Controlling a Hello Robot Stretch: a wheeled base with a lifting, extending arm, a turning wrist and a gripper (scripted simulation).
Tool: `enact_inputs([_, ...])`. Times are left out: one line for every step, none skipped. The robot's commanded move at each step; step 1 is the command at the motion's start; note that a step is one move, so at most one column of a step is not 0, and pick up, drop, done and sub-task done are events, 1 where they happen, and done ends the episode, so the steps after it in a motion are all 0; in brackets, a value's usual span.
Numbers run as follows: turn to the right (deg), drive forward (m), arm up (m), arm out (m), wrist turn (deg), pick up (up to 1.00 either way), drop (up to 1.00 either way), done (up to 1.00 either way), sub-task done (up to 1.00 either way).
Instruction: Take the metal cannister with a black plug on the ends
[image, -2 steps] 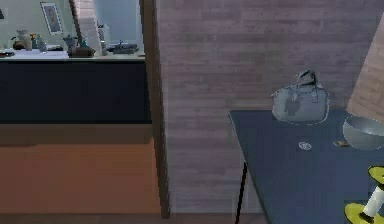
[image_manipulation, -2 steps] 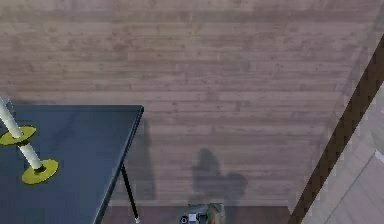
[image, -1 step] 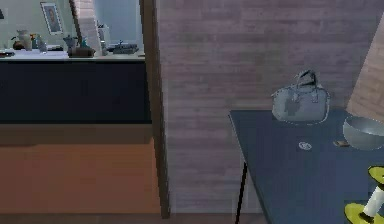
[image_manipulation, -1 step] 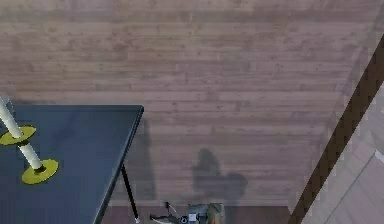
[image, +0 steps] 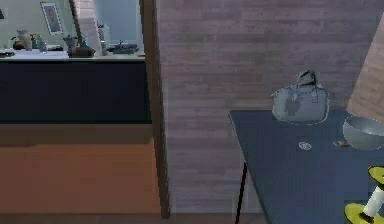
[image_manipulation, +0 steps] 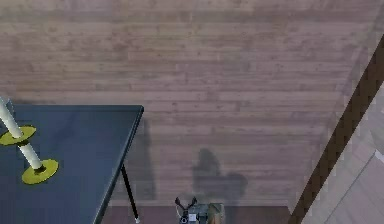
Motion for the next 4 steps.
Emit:
enact_inputs([0.0, 0.00, -0.30, 0.00, 0.0, 0.00, 0.00, 0.00, 0.00])
enact_inputs([0.0, 0.00, 0.00, 0.00, 0.0, 1.00, 0.00, 0.00, 0.00])
enact_inputs([0.0, 0.00, 0.10, 0.00, 0.0, 0.00, 0.00, 0.00, 0.00])
enact_inputs([0.0, 0.00, 0.00, 0.00, 0.0, 0.00, 0.00, 1.00, 0.00])
